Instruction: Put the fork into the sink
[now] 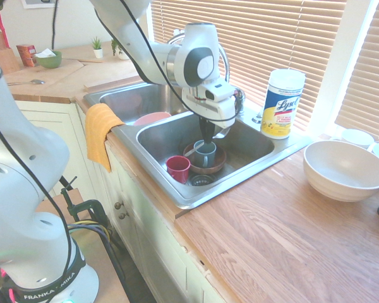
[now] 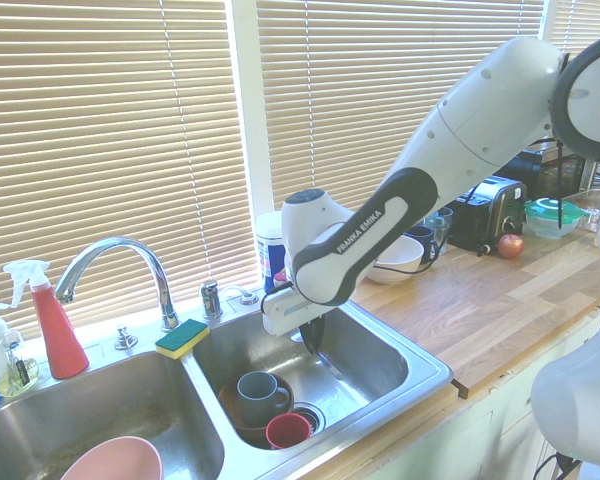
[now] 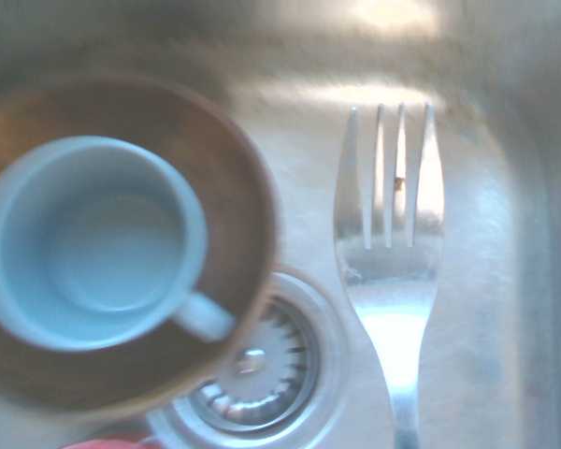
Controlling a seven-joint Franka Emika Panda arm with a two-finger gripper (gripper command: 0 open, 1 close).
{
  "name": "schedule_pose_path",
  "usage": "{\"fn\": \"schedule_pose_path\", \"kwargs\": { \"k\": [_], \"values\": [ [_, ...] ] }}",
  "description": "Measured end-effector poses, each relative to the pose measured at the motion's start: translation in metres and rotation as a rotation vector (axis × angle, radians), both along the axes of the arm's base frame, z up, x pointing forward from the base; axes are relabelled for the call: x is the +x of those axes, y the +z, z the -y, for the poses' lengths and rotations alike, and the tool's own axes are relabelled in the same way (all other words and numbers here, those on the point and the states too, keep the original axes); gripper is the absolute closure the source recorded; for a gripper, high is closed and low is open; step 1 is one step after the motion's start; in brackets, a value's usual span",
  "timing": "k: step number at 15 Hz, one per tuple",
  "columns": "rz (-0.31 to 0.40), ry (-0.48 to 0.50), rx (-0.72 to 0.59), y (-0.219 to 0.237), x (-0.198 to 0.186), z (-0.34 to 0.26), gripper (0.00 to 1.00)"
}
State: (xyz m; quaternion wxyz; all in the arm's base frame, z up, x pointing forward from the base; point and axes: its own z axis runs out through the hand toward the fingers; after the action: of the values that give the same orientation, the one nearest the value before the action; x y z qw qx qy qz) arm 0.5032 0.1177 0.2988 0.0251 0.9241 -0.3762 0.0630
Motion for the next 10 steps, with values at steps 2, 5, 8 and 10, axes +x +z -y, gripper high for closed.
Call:
{"fn": "schedule_pose_path", "kwargs": {
  "k": [2, 5, 8, 10],
  "values": [
    [-0.019, -0.017, -0.002, -0.034, 0.017, 0.008, 1.0],
    [-0.04, -0.035, 0.04, -0.076, 0.05, 0.002, 1.0],
    [-0.045, -0.073, 0.065, -0.096, 0.073, 0.006, 1.0],
    [-0.05, -0.084, 0.061, -0.106, 0.082, 0.004, 1.0]
  ]
}}
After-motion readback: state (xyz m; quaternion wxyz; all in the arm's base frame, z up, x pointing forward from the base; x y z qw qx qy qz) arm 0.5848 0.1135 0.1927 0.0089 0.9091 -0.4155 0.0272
